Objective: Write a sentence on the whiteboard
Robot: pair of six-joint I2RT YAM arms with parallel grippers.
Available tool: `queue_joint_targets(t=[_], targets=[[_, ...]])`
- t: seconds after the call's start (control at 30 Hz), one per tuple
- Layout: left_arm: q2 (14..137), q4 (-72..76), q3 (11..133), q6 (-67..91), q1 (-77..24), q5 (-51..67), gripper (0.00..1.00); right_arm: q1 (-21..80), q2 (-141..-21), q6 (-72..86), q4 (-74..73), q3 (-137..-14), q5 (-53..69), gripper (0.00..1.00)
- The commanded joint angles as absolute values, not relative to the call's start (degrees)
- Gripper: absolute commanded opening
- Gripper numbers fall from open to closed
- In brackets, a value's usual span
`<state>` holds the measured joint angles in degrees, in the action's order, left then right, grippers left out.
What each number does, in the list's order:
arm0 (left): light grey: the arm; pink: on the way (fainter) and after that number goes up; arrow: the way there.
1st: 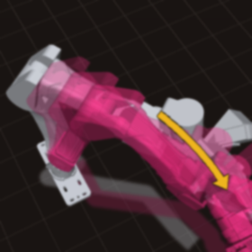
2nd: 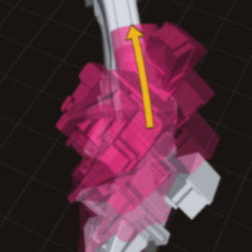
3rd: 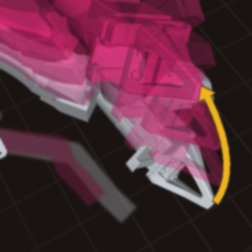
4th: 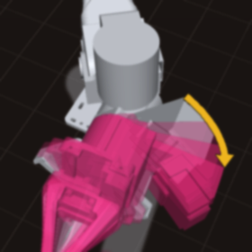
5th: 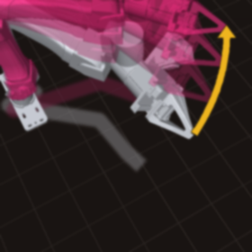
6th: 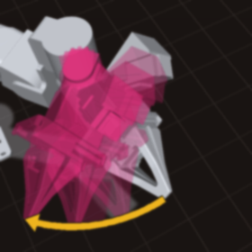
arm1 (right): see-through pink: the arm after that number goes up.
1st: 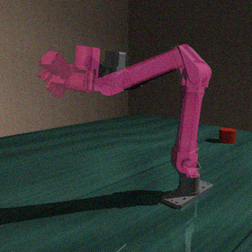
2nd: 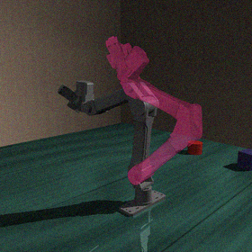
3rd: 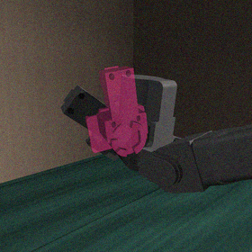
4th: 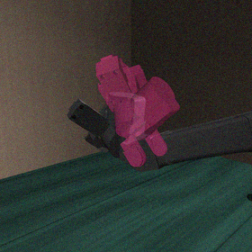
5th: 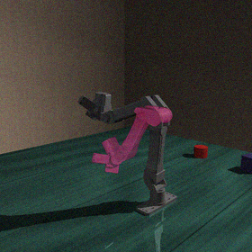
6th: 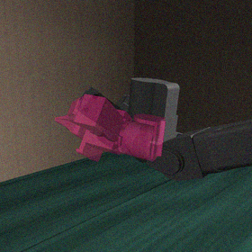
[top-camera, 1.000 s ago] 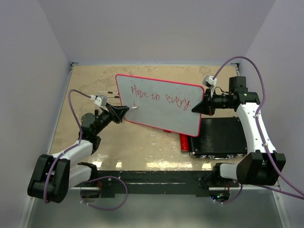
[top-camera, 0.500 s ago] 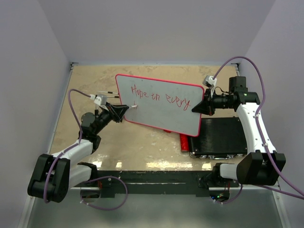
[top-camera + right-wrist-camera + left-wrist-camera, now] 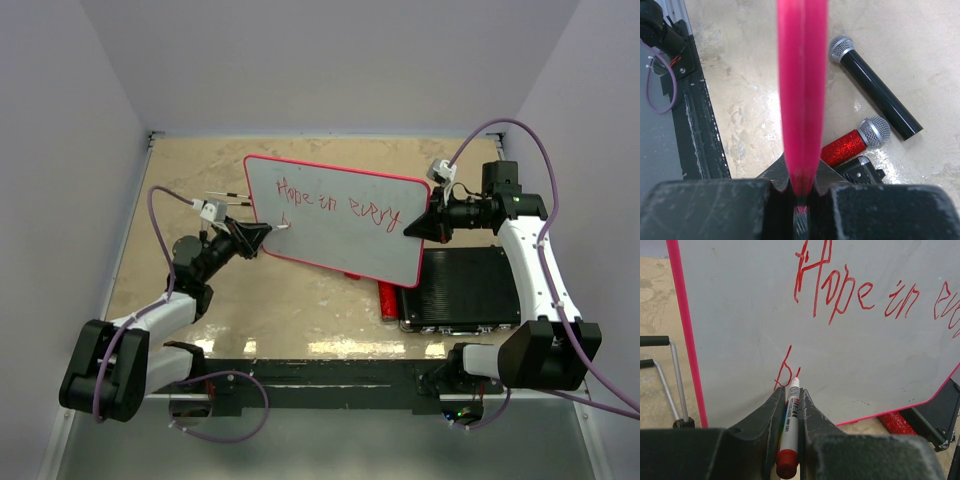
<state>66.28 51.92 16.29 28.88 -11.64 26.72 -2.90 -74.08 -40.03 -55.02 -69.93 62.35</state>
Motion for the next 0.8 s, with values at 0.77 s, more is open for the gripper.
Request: queue_joint_targets(t=[0.77], targets=[[67.41,51.42,16.26,26.63,-11.34,26.9,0.0,-2.37,-72.33,-41.22,-53.88,-70.14,62.75,0.0]])
